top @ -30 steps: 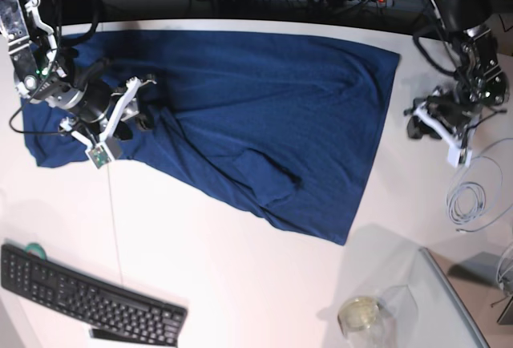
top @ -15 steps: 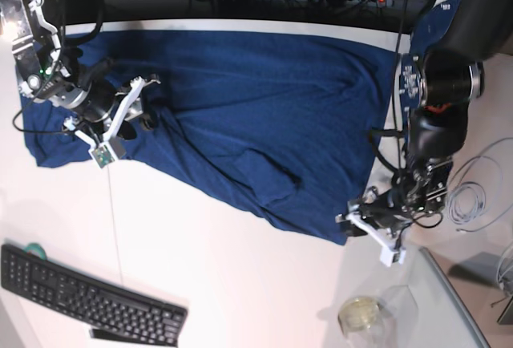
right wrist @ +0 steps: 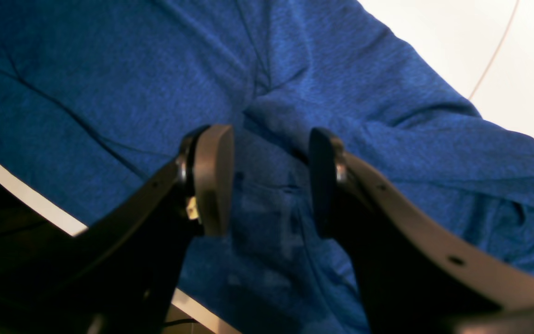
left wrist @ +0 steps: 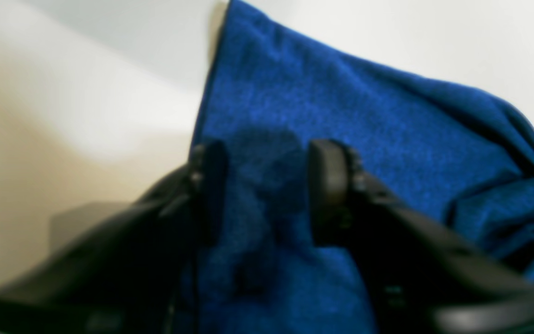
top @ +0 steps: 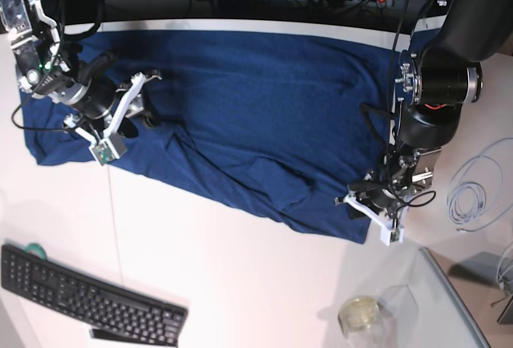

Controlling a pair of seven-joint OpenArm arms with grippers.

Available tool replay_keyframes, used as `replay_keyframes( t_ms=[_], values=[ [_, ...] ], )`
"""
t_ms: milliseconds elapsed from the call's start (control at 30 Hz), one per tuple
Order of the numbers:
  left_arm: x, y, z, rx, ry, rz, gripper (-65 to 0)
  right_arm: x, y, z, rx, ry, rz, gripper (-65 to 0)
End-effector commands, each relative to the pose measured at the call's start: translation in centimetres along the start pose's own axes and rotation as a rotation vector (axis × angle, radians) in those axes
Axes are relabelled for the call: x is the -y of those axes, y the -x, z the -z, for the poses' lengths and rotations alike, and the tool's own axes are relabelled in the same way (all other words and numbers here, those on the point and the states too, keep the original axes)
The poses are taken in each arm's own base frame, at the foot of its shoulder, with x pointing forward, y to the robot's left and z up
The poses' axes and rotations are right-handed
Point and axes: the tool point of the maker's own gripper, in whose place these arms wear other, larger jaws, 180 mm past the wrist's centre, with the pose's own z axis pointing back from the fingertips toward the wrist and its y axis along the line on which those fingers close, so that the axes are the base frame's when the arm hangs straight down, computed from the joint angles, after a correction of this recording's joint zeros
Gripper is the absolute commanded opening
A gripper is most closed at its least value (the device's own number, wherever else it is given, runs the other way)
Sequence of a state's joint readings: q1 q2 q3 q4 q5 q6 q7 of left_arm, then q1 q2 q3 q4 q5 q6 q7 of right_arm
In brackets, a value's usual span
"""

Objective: Layout the t-shirt on the table in an organized manner, then fold the t-shirt properly

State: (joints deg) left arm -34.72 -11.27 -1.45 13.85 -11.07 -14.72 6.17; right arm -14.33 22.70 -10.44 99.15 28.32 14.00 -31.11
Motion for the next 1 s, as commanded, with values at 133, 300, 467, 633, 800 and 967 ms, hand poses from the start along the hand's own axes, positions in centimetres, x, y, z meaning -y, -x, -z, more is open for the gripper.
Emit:
replay_keyframes(
  t_ms=[133,300,467,633,800,967],
  values=[
    [-0.2,3.0,-0.7,-0.113,-0.006,0.038,-60.2,0.2,-1.4,-0.4,0.049,-0.001,-0.009,-40.7],
    [0.1,0.3,-2.7,-0.057,0.000,0.102,-60.6,0.2,-1.5,-0.4,0.050,0.000,-0.010,-40.7],
    [-1.7,-5.1,-5.1,0.028,-0.067,0.058,-60.4,0.2,-1.6,-0.3,0.051,0.000,-0.011,-40.7],
    [-1.3,-7.5,-6.0,0.029,-0.068,0.074,-60.4,0.2,-1.6,-0.3,0.050,0.000,-0.011,-40.7],
    [-1.6,-7.4,-5.6,0.038,-0.068,0.055,-50.7,0.2,-1.5,-0.3,0.048,0.000,-0.011,-40.7],
    [-2.1,-7.2,-3.7,0.023,-0.064,0.007,-13.0,0.2,-1.5,-0.3,0.048,0.000,-0.011,-40.7]
  ],
)
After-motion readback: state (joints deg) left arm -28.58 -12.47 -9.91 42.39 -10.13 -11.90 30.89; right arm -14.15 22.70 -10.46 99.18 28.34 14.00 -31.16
